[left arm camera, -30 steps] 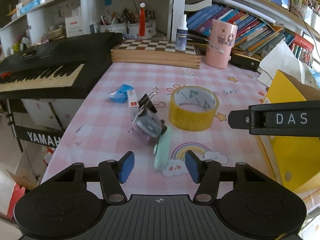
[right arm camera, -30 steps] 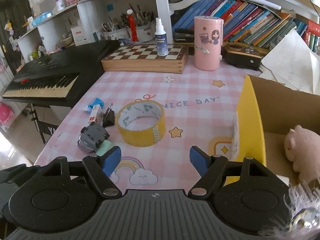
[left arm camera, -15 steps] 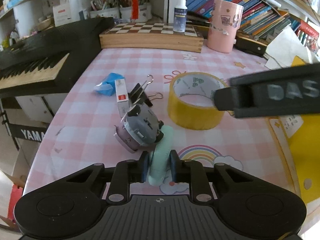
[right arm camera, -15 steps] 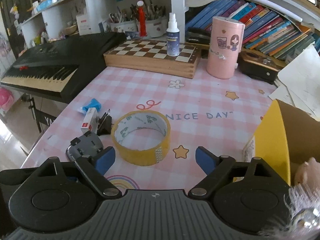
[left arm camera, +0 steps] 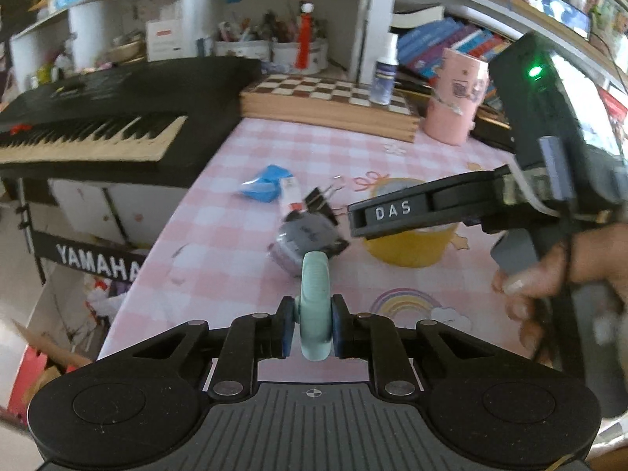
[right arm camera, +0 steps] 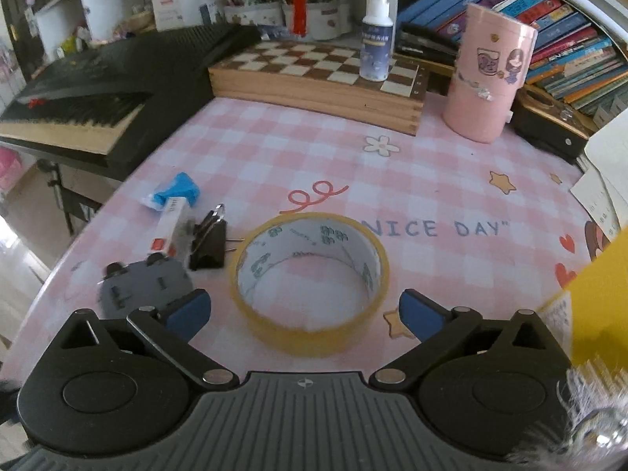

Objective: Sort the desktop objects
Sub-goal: 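Close right tool on the yellow tape roll while left tool holds the mint-green item, then lift tape roll and mint-green item and carry both toward the yellow box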

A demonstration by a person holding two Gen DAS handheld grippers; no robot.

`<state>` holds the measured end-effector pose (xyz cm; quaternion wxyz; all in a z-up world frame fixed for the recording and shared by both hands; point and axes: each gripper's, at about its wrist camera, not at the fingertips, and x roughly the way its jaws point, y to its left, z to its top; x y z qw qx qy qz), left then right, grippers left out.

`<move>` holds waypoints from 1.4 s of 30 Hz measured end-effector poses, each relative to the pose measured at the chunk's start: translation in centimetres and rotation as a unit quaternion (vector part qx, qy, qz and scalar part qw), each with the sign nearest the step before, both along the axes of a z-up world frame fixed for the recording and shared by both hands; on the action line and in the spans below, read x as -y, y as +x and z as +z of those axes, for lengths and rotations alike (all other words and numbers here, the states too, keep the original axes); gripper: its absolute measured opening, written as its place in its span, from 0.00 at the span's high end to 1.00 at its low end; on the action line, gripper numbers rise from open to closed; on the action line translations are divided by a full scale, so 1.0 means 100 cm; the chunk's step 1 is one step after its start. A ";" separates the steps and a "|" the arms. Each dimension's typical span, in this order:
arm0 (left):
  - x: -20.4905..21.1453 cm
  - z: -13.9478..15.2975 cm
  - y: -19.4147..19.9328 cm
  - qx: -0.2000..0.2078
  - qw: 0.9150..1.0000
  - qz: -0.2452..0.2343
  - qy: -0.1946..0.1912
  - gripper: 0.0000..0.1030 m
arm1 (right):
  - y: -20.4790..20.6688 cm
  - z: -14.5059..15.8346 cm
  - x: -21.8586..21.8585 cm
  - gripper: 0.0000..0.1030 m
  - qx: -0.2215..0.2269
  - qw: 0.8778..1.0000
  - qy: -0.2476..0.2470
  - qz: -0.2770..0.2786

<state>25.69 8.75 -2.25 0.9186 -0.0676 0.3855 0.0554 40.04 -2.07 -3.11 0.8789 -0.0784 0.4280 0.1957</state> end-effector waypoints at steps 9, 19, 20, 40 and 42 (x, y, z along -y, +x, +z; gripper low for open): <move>-0.009 0.003 -0.007 0.001 1.000 0.013 -0.004 0.83 | 0.016 -0.015 0.000 0.13 -0.017 1.000 0.001 -0.009; -0.014 0.027 -0.022 0.048 0.999 0.008 -0.013 0.83 | -0.022 0.029 0.017 0.13 0.043 0.999 0.029 -0.009; -0.015 0.031 -0.025 0.055 0.998 0.005 -0.013 0.83 | -0.029 0.035 0.021 0.13 0.048 0.998 0.032 -0.010; -0.023 0.075 -0.083 0.134 0.988 -0.047 -0.063 0.83 | -0.157 0.084 0.055 0.13 0.080 0.995 0.062 0.002; -0.021 0.075 -0.091 0.135 0.987 -0.056 -0.065 0.83 | -0.166 0.083 0.055 0.13 0.077 0.995 0.061 -0.001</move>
